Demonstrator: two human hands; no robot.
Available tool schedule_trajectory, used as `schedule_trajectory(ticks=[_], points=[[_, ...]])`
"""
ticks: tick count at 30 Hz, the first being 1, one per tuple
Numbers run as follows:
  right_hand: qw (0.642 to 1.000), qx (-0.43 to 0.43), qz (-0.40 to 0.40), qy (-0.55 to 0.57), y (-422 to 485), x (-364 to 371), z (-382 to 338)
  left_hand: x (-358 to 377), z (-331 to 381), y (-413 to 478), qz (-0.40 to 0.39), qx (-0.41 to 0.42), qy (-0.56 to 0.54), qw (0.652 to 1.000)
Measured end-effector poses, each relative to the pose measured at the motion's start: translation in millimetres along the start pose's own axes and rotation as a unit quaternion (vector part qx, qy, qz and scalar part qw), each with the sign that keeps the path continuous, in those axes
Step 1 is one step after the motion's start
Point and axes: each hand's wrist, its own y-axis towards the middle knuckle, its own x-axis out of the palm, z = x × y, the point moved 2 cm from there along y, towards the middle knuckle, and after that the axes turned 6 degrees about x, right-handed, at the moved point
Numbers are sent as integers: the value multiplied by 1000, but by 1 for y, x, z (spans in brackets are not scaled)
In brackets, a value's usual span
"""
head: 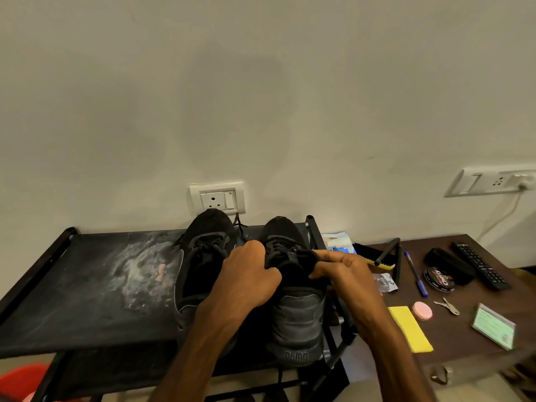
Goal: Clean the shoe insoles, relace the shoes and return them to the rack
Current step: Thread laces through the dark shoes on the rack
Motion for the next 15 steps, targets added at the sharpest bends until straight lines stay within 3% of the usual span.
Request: schedule_trajectory(ticks=[5,10,15], points=[[975,-115,83,-170,-1,8,-2,8,-5,5,85,14,8,996],[968,-101,55,-221,9,4,-7,12,-5,8,131,9,7,991],[961,-78,99,-246,17,9,-7,13,1,7,156,-7,7,988]])
